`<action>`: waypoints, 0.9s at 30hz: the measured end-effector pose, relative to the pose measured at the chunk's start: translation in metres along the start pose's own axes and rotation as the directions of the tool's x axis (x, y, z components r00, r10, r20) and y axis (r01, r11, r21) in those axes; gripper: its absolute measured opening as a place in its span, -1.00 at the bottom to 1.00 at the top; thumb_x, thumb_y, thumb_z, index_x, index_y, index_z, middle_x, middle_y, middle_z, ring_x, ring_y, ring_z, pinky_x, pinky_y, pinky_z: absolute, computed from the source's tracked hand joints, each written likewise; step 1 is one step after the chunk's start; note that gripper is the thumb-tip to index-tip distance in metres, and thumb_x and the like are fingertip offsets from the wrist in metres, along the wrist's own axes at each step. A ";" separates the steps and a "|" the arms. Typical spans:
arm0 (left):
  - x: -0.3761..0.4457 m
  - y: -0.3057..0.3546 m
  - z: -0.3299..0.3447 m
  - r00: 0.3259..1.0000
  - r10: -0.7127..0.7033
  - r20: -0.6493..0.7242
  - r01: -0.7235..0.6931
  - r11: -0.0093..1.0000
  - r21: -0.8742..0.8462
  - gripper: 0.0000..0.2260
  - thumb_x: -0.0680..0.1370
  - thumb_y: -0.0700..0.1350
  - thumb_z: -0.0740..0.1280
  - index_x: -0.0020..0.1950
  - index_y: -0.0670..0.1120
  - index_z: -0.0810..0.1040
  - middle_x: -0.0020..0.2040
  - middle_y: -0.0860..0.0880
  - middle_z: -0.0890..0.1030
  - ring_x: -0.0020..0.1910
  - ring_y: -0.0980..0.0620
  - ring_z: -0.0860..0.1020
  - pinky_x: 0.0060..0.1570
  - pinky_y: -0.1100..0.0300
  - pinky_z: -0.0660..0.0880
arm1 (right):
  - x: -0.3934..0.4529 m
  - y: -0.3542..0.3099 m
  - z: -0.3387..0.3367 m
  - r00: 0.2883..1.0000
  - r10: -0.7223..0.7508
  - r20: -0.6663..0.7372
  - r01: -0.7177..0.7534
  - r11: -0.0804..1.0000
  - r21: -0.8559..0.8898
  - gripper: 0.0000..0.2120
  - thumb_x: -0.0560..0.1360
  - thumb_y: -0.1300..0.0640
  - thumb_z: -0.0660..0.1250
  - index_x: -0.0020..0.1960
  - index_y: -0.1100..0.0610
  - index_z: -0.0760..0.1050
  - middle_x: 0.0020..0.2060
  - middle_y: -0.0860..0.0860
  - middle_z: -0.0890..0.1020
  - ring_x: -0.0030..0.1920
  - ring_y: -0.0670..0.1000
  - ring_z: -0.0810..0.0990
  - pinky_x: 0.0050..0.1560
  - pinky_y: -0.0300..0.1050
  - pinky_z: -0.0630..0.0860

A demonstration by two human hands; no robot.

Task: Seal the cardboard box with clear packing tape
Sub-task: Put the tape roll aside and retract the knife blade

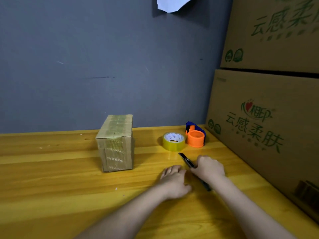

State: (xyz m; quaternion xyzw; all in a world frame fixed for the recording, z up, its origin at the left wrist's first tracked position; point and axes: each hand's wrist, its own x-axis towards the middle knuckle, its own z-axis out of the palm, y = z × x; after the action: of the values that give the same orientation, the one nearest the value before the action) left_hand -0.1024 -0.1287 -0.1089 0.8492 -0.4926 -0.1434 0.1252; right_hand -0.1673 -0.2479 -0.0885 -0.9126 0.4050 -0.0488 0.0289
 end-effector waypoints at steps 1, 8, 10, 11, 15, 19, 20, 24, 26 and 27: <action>-0.001 -0.001 -0.001 1.000 -0.002 -0.004 0.002 1.000 -0.011 -0.41 0.53 0.10 0.23 0.50 -0.04 0.16 0.56 -0.07 0.07 0.54 -0.09 0.03 0.51 0.01 -0.06 | -0.002 -0.001 0.000 1.000 0.008 0.003 -0.008 1.000 -0.001 -0.53 0.43 -0.21 0.28 0.14 0.13 0.49 0.11 0.09 0.59 0.13 0.16 0.57 -0.02 -0.05 0.49; -0.015 -0.001 -0.016 0.998 -0.062 -0.008 0.059 0.972 -0.227 -0.36 0.38 0.19 0.17 0.37 -0.13 0.37 0.40 -0.20 0.38 0.39 -0.15 0.34 0.37 0.09 0.28 | -0.010 -0.021 0.001 0.983 -0.039 0.177 -0.068 0.826 0.560 -0.76 0.36 -0.06 0.36 -0.23 0.13 0.60 -0.37 0.04 0.59 -0.27 0.08 0.58 -0.20 -0.01 0.56; -0.019 -0.007 -0.018 0.998 -0.047 -0.046 0.021 0.893 -0.449 -0.31 0.27 0.18 0.19 0.33 -0.13 0.40 0.31 -0.19 0.48 0.31 -0.12 0.43 0.29 0.11 0.37 | -0.010 -0.032 0.004 0.986 -0.064 0.156 -0.065 0.708 0.703 -0.85 0.40 0.02 0.40 -0.25 0.10 0.54 -0.38 0.00 0.55 -0.26 0.04 0.53 -0.23 -0.09 0.47; -0.020 -0.012 -0.018 0.998 -0.017 -0.061 -0.022 0.809 -0.588 -0.34 0.30 0.15 0.26 0.34 -0.12 0.38 0.30 -0.15 0.50 0.30 -0.07 0.45 0.28 0.14 0.39 | -0.011 -0.038 0.003 0.986 -0.084 0.143 -0.061 0.615 0.786 -0.86 0.42 0.06 0.41 -0.20 0.11 0.52 -0.35 -0.01 0.55 -0.23 0.01 0.52 -0.22 -0.14 0.44; -0.028 -0.035 -0.028 0.993 0.019 -0.120 -0.109 0.578 -0.809 -0.58 0.54 -0.18 0.30 0.37 -0.10 0.28 0.24 -0.05 0.51 0.11 0.02 0.57 0.00 0.29 0.50 | -0.014 -0.062 -0.003 0.980 -0.178 0.083 -0.049 0.188 0.981 -0.83 0.45 0.19 0.41 0.00 0.23 0.52 -0.23 0.07 0.56 -0.22 -0.02 0.55 -0.27 -0.33 0.47; -0.037 -0.050 -0.031 0.993 -0.075 -0.093 -0.049 0.454 -0.890 -0.82 0.61 -0.18 0.18 0.20 -0.12 0.28 -0.16 -0.12 0.60 -0.51 0.10 0.60 -0.56 0.31 0.50 | -0.012 -0.088 0.000 0.984 -0.112 -0.139 0.159 0.196 0.968 -0.80 0.42 0.19 0.44 -0.02 0.24 0.50 -0.26 0.04 0.51 -0.24 -0.04 0.49 -0.18 -0.20 0.44; -0.038 -0.053 -0.030 0.992 -0.081 -0.094 -0.046 0.463 -0.885 -0.89 0.63 -0.16 0.16 0.13 -0.13 0.31 -0.23 -0.11 0.60 -0.56 0.13 0.56 -0.60 0.32 0.46 | -0.012 -0.093 0.002 0.980 -0.096 -0.176 0.192 0.194 0.962 -0.81 0.42 0.19 0.44 -0.04 0.22 0.48 -0.26 0.01 0.52 -0.24 -0.06 0.50 -0.18 -0.25 0.44; -0.037 -0.066 -0.020 0.983 -0.103 -0.155 -0.087 0.480 -0.873 -0.89 0.64 -0.14 0.11 -0.08 -0.10 0.33 -0.39 -0.05 0.52 -0.67 0.16 0.42 -0.69 0.37 0.28 | -0.020 -0.105 0.012 0.975 -0.163 -0.152 0.153 -0.006 0.988 -0.83 0.49 0.21 0.36 0.00 0.15 0.37 -0.20 0.03 0.67 -0.18 -0.04 0.64 -0.25 -0.30 0.55; -0.035 -0.071 -0.015 0.973 -0.116 -0.201 -0.128 0.453 -0.882 -0.91 0.64 -0.17 0.11 -0.04 -0.08 0.36 -0.42 -0.04 0.47 -0.68 0.16 0.36 -0.69 0.38 0.23 | -0.025 -0.107 0.014 0.972 -0.216 -0.098 0.066 -0.150 0.986 -0.89 0.54 0.16 0.27 0.00 0.16 0.36 -0.20 0.12 0.71 -0.26 0.03 0.67 -0.44 -0.24 0.54; -0.035 -0.072 -0.014 0.969 -0.112 -0.222 -0.148 0.457 -0.877 -0.91 0.64 -0.18 0.11 -0.02 -0.07 0.38 -0.42 -0.04 0.46 -0.68 0.17 0.34 -0.68 0.39 0.21 | -0.028 -0.107 0.013 0.971 -0.223 -0.090 0.052 -0.170 0.984 -0.89 0.56 0.13 0.24 0.01 0.17 0.39 -0.20 0.13 0.71 -0.31 0.04 0.66 -0.56 -0.22 0.49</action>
State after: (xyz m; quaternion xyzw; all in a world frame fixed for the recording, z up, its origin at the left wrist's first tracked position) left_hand -0.0565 -0.0621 -0.1171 0.6644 -0.3348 -0.2703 0.6111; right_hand -0.1059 -0.1548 -0.0938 -0.6100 0.1233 -0.2896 0.7272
